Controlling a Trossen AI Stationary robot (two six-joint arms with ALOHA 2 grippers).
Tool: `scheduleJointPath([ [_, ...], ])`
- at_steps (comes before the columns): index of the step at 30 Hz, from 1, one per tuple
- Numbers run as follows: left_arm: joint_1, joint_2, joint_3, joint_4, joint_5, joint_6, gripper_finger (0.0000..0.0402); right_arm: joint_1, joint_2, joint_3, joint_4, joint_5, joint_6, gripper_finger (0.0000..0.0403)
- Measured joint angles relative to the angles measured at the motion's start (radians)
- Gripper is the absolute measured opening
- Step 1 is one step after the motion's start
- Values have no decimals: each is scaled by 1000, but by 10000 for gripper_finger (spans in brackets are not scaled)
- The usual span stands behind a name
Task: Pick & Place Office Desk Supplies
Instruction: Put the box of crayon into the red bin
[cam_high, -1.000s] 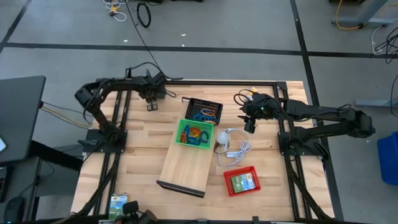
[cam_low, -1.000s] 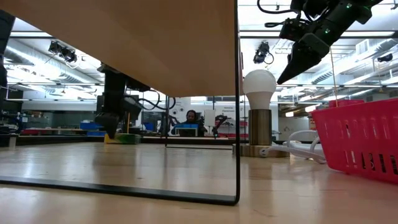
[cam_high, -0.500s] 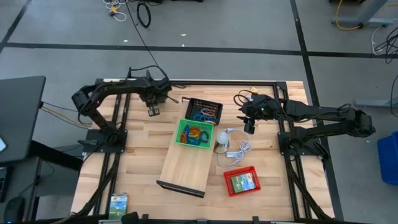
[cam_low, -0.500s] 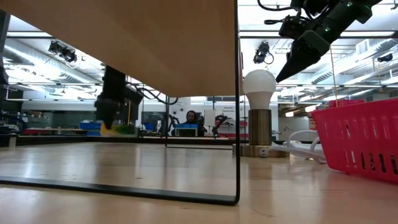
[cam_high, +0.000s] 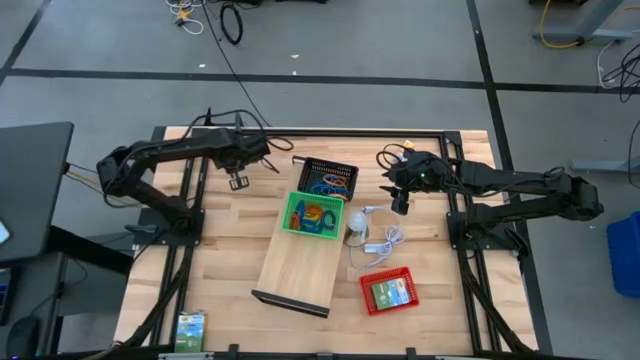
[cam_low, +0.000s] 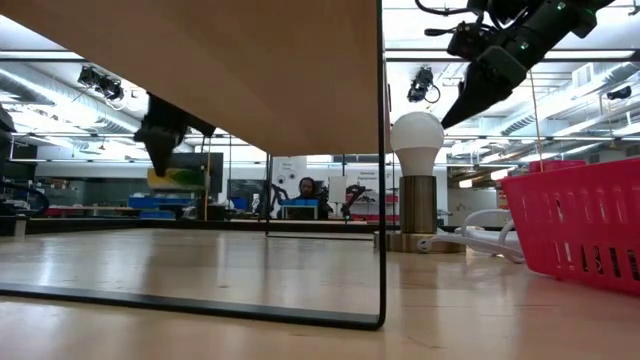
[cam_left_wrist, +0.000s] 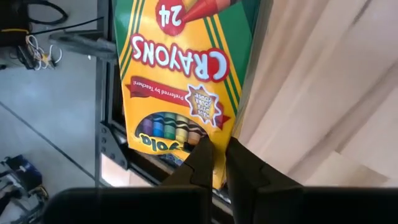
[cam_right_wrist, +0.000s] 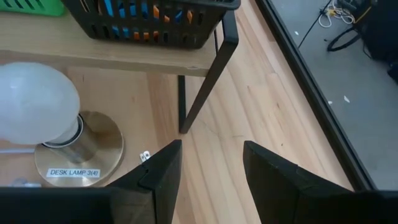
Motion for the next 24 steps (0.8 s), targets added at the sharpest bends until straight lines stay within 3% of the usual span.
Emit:
scheduleJointPath([
  [10,-110,-66,173,-147,-28,-74,23,0,0,0,11,0,0,181],
  [24,-345,-39,480,-291,-31,-145,23,6,0,0,59,34,-26,181],
])
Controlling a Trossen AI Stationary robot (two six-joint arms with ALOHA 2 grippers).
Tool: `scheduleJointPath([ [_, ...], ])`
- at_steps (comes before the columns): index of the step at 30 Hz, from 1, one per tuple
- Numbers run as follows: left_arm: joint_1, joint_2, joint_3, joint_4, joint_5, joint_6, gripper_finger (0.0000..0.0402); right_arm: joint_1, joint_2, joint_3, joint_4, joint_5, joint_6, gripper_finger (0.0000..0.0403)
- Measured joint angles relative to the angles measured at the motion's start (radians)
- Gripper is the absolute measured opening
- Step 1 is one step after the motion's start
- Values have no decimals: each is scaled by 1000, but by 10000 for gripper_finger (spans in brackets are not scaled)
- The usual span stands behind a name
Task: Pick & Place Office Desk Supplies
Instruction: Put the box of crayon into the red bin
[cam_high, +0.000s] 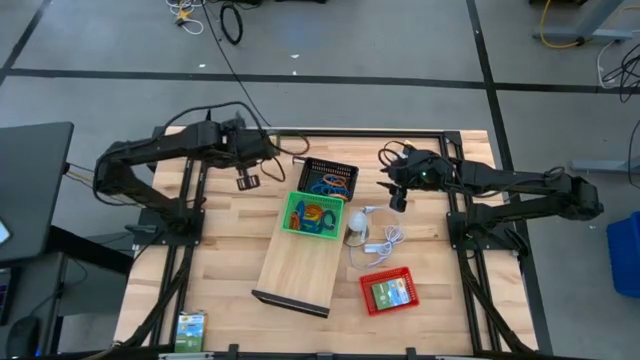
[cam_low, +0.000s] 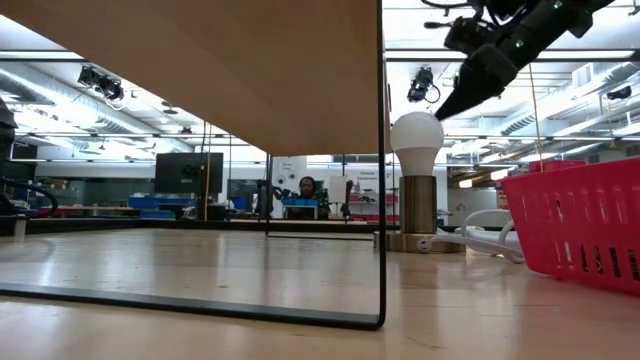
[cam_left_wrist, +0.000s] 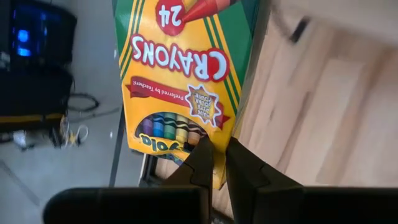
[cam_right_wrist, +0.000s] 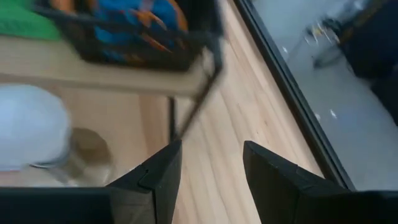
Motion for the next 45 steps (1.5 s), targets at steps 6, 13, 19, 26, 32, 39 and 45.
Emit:
scheduleJointPath([
  [6,-106,54,57,-6,3,-1,23,126,0,0,115,27,-180,181],
  [13,-173,148,175,-83,-16,-3,23,314,0,0,221,323,-521,181],
  [19,-216,218,303,-122,-33,32,23,395,14,0,288,465,-652,181],
  [26,-266,291,439,-131,-24,71,23,442,90,0,372,576,-764,198],
  [32,-311,359,523,-142,12,104,23,475,156,0,515,700,-833,247],
  [39,-343,415,581,-142,35,139,23,514,218,0,680,778,-955,258],
  [45,-370,425,597,-113,40,160,23,537,269,0,786,782,-1030,259],
])
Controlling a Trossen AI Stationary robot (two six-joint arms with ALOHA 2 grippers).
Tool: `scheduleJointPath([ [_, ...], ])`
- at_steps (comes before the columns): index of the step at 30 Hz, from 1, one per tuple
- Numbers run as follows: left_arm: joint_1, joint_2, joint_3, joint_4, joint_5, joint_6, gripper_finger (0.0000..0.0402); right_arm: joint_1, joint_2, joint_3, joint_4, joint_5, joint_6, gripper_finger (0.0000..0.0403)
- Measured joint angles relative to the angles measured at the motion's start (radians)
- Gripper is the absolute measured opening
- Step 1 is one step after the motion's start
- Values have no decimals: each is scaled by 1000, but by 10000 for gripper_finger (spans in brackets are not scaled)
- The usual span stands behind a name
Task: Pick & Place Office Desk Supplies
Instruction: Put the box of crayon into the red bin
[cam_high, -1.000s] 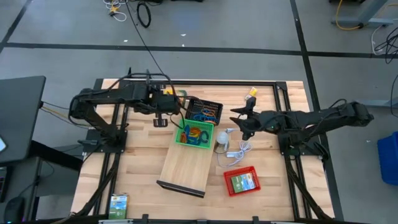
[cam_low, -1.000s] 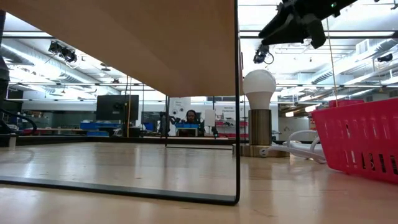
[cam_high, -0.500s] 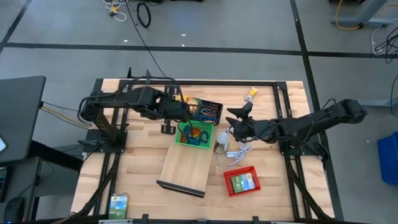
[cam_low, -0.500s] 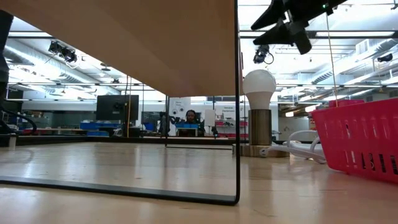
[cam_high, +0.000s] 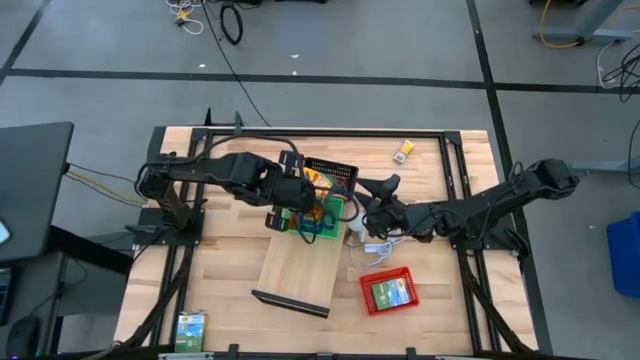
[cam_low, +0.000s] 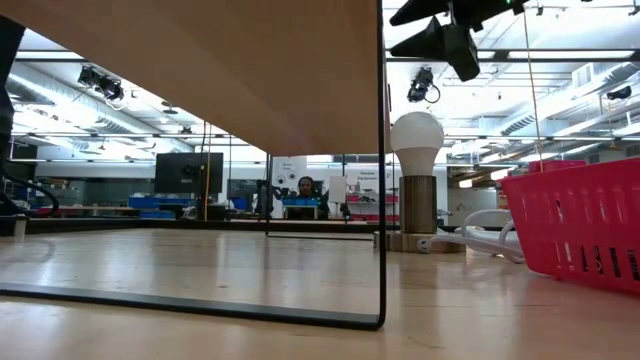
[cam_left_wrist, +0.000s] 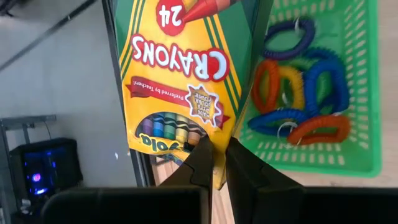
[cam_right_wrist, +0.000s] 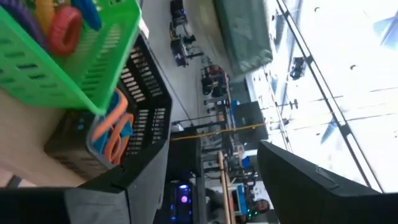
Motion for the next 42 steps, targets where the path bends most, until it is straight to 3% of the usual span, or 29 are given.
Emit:
scheduleJointPath([
  [10,-14,0,0,36,27,15,23,34,80,66,120,-19,-80,259],
  [18,-14,0,0,76,70,47,23,40,198,232,-15,-36,-79,259],
  [26,-13,0,-1,77,70,60,23,39,244,264,-20,-44,-80,252],
  [32,-13,0,-1,99,80,77,23,34,244,264,-14,-72,-83,212],
  [40,-12,-1,-1,128,90,93,22,21,244,264,-14,-91,-81,116],
  [42,-12,-1,-1,133,90,96,22,23,244,264,-14,-80,-82,111],
])
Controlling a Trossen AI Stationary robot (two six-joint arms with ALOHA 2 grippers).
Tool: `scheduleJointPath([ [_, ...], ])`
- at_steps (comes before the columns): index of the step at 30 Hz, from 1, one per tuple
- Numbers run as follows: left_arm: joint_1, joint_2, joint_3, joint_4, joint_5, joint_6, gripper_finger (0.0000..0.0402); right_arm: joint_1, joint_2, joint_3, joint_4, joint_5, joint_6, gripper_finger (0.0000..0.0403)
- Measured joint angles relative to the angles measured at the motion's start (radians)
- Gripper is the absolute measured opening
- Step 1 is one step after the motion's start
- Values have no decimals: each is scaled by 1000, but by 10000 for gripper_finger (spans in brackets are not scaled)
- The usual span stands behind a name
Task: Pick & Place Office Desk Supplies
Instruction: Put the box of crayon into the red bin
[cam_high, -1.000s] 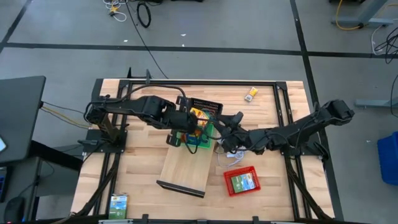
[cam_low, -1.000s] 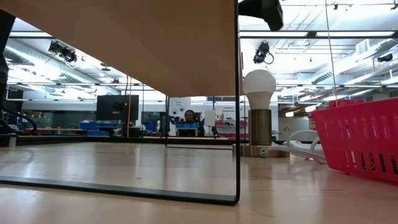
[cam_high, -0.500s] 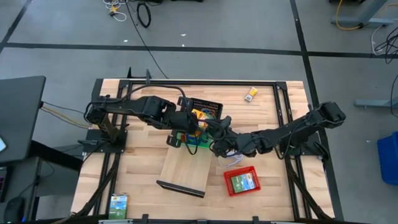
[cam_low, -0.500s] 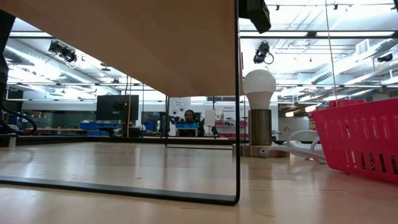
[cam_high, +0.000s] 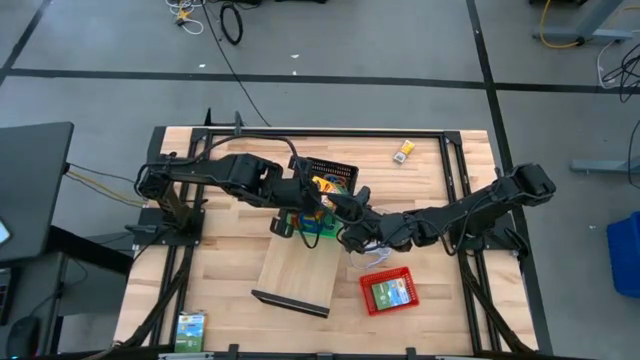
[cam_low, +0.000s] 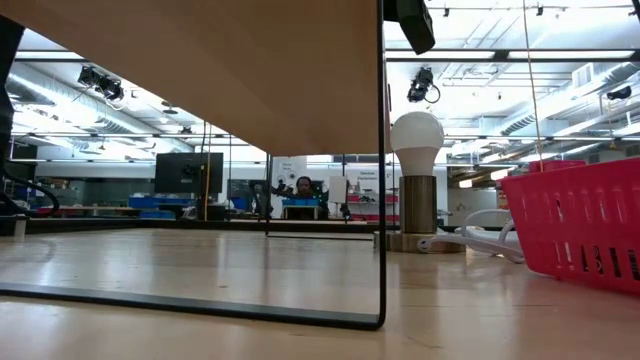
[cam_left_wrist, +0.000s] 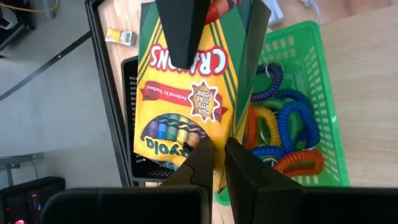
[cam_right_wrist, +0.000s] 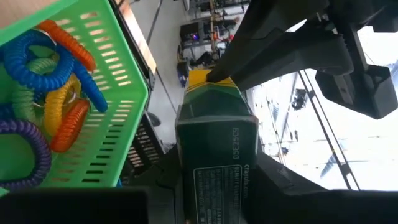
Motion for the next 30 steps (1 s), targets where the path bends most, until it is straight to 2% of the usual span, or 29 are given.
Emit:
scheduleJointPath([
  [8,-1,0,0,28,-3,-4,25,29,0,0,6,68,-15,111],
  [15,-4,-25,0,70,46,-90,112,57,0,0,12,124,-13,111],
  [20,-39,-83,-1,121,55,-111,160,74,0,0,10,135,-13,111],
  [22,-55,-114,-12,152,88,-111,175,84,0,0,8,139,-13,111],
  [26,-94,-204,-98,266,155,-114,196,112,0,0,-25,158,-3,111],
  [30,-138,-347,-318,478,160,-78,200,165,0,-1,-74,160,77,111],
])
